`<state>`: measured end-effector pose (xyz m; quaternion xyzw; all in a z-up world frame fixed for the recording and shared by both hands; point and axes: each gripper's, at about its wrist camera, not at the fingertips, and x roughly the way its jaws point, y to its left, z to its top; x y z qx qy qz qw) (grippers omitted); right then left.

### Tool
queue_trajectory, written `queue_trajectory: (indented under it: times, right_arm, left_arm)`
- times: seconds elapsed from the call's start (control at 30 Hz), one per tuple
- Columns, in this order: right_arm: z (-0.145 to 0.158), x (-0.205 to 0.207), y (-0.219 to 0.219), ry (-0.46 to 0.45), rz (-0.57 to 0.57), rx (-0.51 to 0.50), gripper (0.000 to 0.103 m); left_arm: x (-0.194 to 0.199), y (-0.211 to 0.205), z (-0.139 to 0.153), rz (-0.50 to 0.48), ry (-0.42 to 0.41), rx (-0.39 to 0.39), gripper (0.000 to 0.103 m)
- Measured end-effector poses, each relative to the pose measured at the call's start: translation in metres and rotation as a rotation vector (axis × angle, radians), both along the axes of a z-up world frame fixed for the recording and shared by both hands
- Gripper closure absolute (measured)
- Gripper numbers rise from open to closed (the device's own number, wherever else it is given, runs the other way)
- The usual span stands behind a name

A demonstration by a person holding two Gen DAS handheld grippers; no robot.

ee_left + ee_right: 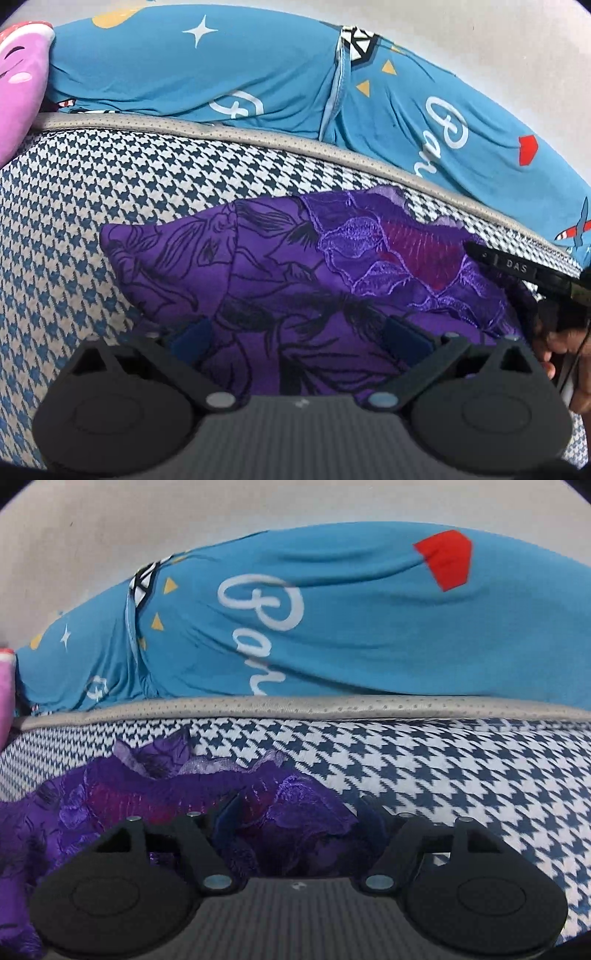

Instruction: Fold clothes

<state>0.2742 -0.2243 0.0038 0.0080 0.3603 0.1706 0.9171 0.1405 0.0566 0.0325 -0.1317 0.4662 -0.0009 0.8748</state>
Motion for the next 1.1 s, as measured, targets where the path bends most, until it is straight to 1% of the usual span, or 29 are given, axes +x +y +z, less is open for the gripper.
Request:
queue_trajectory:
  times: [0.03, 0.1, 0.13, 0.2, 0.27, 0.3, 0.4, 0.53, 0.67, 0.73, 0.8, 0.83, 0.9, 0.93, 0.97, 1.0, 1.07, 1.1]
  right_arm:
    - [-0.001, 0.0, 0.002, -0.004, 0.009, -0.001, 0.033]
    - [-0.003, -0.002, 0.004, -0.011, 0.032, -0.003, 0.045]
    - [-0.004, -0.003, 0.006, -0.013, 0.044, -0.009, 0.056]
    - [-0.003, -0.005, 0.006, -0.006, 0.071, -0.005, 0.084]
    - [-0.001, -0.007, 0.003, 0.011, 0.096, 0.032, 0.088]
    - [0.001, -0.009, 0.003, 0.009, 0.102, 0.04, 0.088]
    - [0.011, -0.013, 0.0, -0.039, 0.087, 0.044, 0.09]
    - [0.03, -0.014, -0.01, -0.123, -0.004, 0.089, 0.091]
    - [0.045, -0.014, -0.006, -0.219, -0.079, 0.075, 0.091]
    - [0.054, -0.015, -0.004, -0.274, -0.129, 0.072, 0.091]
    - [0.063, -0.014, -0.003, -0.332, -0.165, 0.077, 0.091]
    - [0.066, -0.011, -0.002, -0.335, -0.17, 0.093, 0.091]
    - [0.069, -0.005, -0.002, -0.327, -0.173, 0.135, 0.088]
    - [0.067, -0.001, -0.004, -0.296, -0.175, 0.169, 0.088]
    - [0.064, 0.002, -0.008, -0.256, -0.176, 0.207, 0.085]
    - [0.062, 0.006, -0.011, -0.215, -0.178, 0.245, 0.08]
    - [0.061, 0.004, -0.016, -0.192, -0.172, 0.241, 0.076]
    - [0.062, 0.003, -0.018, -0.185, -0.169, 0.233, 0.076]
  left_arm:
    - [0.001, -0.001, -0.001, -0.003, 0.006, 0.003, 0.0]
    - [0.002, -0.003, -0.005, -0.008, 0.02, 0.016, 0.0]
    - [0.003, -0.005, -0.007, -0.011, 0.027, 0.024, 0.0]
    - [0.004, -0.007, -0.011, -0.013, 0.039, 0.032, 0.0]
    - [0.005, -0.01, -0.015, -0.015, 0.05, 0.032, 0.0]
    - [0.005, -0.011, -0.017, -0.017, 0.053, 0.034, 0.0]
    - [0.004, -0.014, -0.018, -0.02, 0.047, 0.044, 0.0]
    - [0.005, -0.012, -0.016, -0.007, 0.034, 0.032, 0.0]
    - [0.006, -0.011, -0.013, 0.007, 0.017, 0.023, 0.0]
    - [0.006, -0.011, -0.009, 0.017, -0.004, 0.03, 0.0]
    - [0.006, -0.013, -0.004, 0.028, -0.032, 0.056, 0.0]
    - [0.007, -0.015, -0.003, 0.033, -0.043, 0.079, 0.0]
    - [0.009, -0.018, 0.0, 0.043, -0.057, 0.129, 0.0]
    - [0.011, -0.019, 0.0, 0.053, -0.053, 0.154, 0.0]
    - [0.012, -0.018, -0.002, 0.063, -0.045, 0.167, 0.0]
    - [0.014, -0.017, -0.003, 0.072, -0.034, 0.174, 0.0]
    - [0.016, -0.015, -0.006, 0.078, -0.019, 0.181, 0.0]
    - [0.017, -0.015, -0.006, 0.08, -0.016, 0.184, 0.0]
